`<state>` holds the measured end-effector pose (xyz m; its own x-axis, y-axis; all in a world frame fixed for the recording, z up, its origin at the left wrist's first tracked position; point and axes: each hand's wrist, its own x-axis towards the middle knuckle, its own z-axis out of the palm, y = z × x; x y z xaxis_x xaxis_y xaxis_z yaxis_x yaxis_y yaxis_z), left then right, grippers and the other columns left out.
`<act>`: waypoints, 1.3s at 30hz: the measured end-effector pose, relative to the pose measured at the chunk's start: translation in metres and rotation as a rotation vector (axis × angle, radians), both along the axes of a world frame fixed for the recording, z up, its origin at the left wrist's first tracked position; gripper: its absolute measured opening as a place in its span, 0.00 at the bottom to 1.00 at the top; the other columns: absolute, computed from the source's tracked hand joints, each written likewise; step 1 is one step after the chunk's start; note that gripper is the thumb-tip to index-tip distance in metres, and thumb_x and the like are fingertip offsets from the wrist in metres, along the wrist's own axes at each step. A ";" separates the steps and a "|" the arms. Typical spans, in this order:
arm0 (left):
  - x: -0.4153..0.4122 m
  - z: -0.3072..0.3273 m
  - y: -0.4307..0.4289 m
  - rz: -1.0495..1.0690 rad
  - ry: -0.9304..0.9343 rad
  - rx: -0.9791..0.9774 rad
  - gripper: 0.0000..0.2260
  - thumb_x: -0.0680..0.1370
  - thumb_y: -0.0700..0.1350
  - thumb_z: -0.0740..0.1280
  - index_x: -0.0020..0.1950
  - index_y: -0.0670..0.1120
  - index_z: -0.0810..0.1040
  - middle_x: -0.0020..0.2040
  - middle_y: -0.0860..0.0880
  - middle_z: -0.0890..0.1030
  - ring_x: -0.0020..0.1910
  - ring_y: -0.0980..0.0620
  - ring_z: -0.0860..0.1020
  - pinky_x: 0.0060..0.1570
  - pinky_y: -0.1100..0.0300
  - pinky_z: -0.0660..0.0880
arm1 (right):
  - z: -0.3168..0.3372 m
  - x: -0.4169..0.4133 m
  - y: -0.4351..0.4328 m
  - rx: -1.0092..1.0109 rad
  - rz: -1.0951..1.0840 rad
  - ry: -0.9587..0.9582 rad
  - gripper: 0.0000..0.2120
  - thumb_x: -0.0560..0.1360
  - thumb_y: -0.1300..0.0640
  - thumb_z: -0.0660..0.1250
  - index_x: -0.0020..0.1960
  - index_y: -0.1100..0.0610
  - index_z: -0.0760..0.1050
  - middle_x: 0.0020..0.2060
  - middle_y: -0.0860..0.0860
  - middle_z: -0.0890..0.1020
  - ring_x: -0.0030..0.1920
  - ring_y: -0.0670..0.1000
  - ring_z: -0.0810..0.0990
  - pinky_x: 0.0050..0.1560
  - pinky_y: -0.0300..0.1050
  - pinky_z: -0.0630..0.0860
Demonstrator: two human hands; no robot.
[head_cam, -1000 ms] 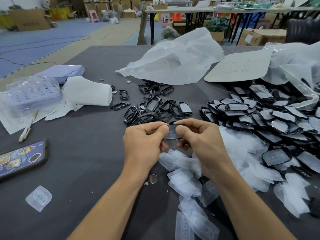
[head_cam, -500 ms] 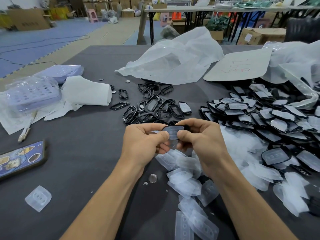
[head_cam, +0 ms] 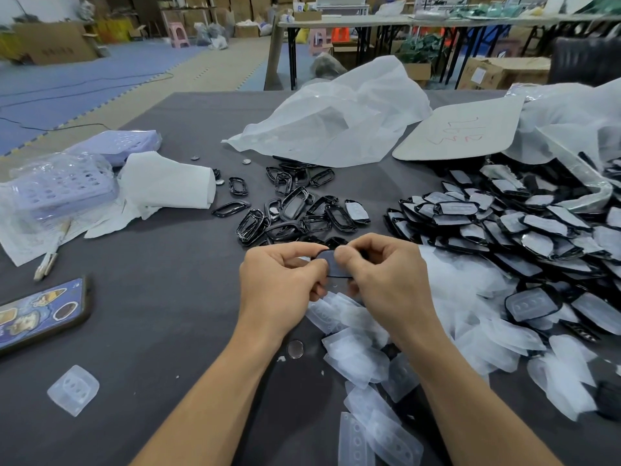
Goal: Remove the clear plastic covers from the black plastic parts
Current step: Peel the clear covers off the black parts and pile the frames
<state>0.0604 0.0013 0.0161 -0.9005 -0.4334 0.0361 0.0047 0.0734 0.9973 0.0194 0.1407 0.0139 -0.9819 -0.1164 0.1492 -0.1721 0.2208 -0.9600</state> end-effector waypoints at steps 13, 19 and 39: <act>-0.002 0.001 -0.001 0.015 0.006 0.082 0.15 0.71 0.29 0.75 0.39 0.51 0.89 0.29 0.43 0.83 0.23 0.50 0.77 0.27 0.62 0.76 | 0.009 -0.003 0.010 -0.085 0.135 -0.111 0.12 0.81 0.67 0.64 0.46 0.56 0.84 0.30 0.62 0.82 0.28 0.55 0.79 0.35 0.54 0.76; -0.003 0.000 -0.004 0.017 -0.046 0.187 0.13 0.71 0.28 0.73 0.39 0.46 0.89 0.29 0.41 0.82 0.24 0.50 0.76 0.26 0.62 0.75 | 0.010 0.006 0.011 0.327 0.098 0.212 0.19 0.66 0.57 0.80 0.56 0.43 0.85 0.40 0.34 0.83 0.42 0.33 0.78 0.45 0.25 0.71; -0.024 -0.020 -0.004 -0.052 0.063 -0.877 0.18 0.77 0.43 0.71 0.67 0.53 0.83 0.65 0.59 0.81 0.68 0.59 0.71 0.69 0.72 0.58 | 0.002 -0.008 0.019 0.874 -0.129 0.268 0.21 0.79 0.56 0.65 0.71 0.49 0.76 0.68 0.47 0.78 0.72 0.51 0.68 0.74 0.46 0.52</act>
<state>0.0367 -0.0023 -0.0037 -0.9035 -0.1844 0.3869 0.0828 0.8106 0.5798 0.0112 0.1597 0.0155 -0.9405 -0.1865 0.2840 -0.2878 0.8814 -0.3746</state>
